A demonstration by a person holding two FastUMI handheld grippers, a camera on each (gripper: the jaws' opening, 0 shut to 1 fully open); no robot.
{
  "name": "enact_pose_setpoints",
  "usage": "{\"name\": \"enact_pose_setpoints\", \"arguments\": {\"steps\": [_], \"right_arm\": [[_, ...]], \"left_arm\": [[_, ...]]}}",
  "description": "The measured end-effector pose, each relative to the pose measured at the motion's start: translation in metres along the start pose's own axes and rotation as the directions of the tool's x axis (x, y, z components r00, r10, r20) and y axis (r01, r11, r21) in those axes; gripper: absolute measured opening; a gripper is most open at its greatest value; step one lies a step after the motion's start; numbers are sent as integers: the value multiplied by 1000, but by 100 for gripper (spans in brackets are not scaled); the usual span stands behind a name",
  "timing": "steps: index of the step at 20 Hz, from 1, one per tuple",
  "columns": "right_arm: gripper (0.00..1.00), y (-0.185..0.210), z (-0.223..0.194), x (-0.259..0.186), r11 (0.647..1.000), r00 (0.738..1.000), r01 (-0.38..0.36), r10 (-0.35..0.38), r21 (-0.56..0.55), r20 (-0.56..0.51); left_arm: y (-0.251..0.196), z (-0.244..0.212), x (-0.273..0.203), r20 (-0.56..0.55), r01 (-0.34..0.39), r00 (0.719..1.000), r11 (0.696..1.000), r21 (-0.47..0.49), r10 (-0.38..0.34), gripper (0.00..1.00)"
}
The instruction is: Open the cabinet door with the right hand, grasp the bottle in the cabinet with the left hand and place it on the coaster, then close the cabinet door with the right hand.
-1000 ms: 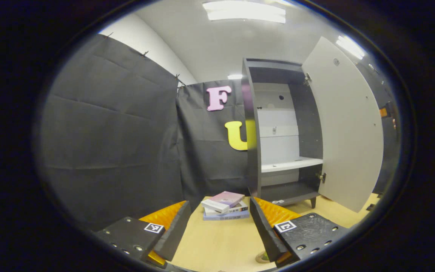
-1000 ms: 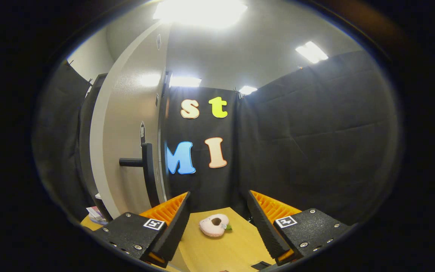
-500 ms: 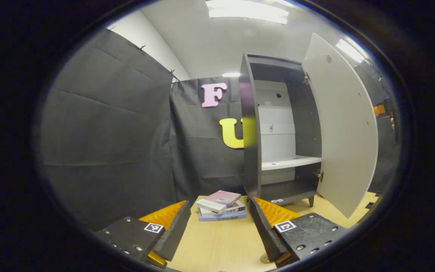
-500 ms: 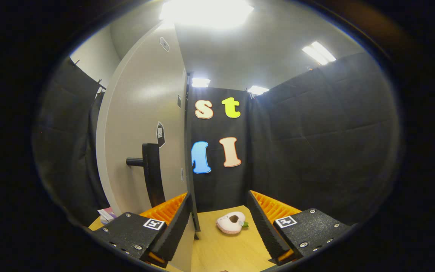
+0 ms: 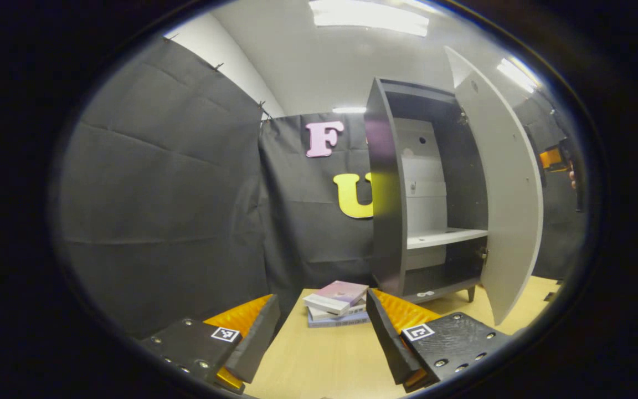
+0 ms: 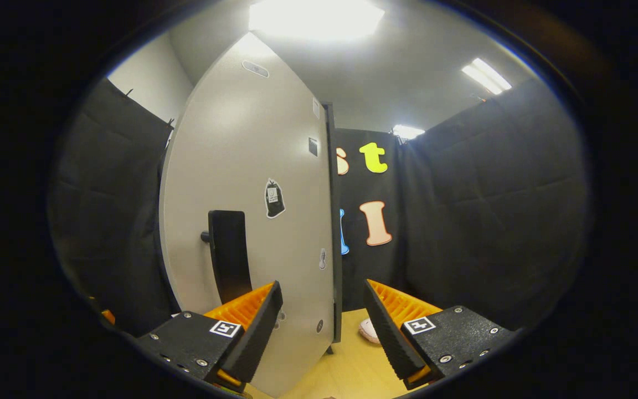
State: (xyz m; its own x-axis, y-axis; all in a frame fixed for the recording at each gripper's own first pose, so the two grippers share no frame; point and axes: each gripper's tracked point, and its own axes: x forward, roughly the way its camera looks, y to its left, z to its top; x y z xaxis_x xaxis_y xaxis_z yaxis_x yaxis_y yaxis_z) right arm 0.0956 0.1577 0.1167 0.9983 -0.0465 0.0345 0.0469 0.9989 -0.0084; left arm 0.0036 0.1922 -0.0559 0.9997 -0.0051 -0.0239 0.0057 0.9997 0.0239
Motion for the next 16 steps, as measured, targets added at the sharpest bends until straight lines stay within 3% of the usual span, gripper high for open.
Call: {"name": "enact_pose_setpoints", "arguments": {"steps": [8, 9, 10, 16], "right_arm": [[92, 61, -4, 26, 997, 997, -82, 82, -7, 4], [92, 66, -3, 28, 996, 996, -86, 86, -4, 10], [93, 68, -2, 29, 996, 996, -90, 90, 0, 17], [93, 65, -2, 27, 995, 994, -103, 102, 3, 31]], "left_arm": [[35, -6, 5, 0, -24, 1000, 1000, -18, 24, 90], [38, -6, 4, 3, -23, 1000, 999, -24, 23, 87], [40, -6, 3, 2, -22, 1000, 999, -25, 22, 93], [34, -9, 10, -17, -4, 1000, 999, -38, 3, 90]]}}
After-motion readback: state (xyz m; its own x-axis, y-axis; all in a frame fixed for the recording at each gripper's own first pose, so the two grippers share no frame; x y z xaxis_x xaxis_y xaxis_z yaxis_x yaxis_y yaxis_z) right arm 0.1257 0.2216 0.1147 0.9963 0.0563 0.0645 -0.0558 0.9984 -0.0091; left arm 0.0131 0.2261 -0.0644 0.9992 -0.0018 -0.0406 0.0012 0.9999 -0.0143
